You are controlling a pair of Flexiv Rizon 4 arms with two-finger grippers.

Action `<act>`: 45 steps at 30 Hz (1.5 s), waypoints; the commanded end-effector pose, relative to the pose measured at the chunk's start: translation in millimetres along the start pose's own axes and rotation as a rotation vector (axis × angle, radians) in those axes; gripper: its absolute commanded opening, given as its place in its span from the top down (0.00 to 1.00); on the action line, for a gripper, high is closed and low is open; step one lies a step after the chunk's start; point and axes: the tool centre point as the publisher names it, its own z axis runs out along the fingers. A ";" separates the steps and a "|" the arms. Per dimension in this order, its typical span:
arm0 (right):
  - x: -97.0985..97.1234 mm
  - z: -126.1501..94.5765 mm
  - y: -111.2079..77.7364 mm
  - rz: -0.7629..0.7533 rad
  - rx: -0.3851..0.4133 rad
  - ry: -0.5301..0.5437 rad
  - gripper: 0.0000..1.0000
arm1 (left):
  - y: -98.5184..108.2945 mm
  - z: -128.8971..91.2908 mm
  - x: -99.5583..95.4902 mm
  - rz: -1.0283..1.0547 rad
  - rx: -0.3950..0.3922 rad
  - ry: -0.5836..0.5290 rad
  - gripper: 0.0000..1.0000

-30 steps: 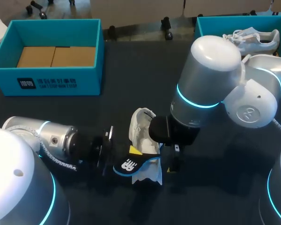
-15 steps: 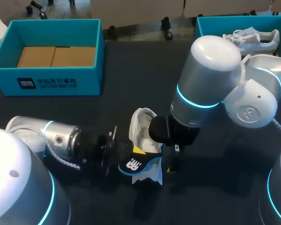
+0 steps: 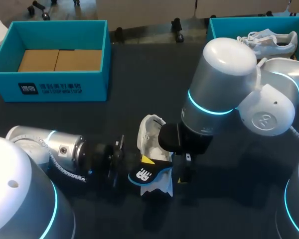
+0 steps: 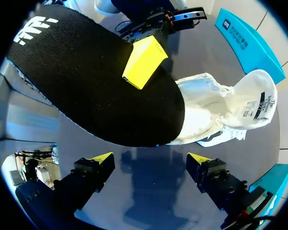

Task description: Take the shoe out of the shoebox, open the shoe tongue, remove and reinsert the insole, then place the shoe into the shoebox

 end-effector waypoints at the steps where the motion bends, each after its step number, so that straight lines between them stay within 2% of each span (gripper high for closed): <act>1: 0.5 1.4 0.3 0.000 0.001 -0.002 0.00 | 1.8 1.8 0.7 -0.004 -0.009 -0.004 1.00; 28: 0.5 1.4 0.3 0.000 0.001 -0.002 0.00 | 19.0 3.5 -5.4 0.033 -0.056 -0.072 1.00; 45: 0.5 1.4 0.3 0.000 0.001 -0.002 0.00 | 36.1 1.8 -10.7 0.064 -0.146 -0.110 1.00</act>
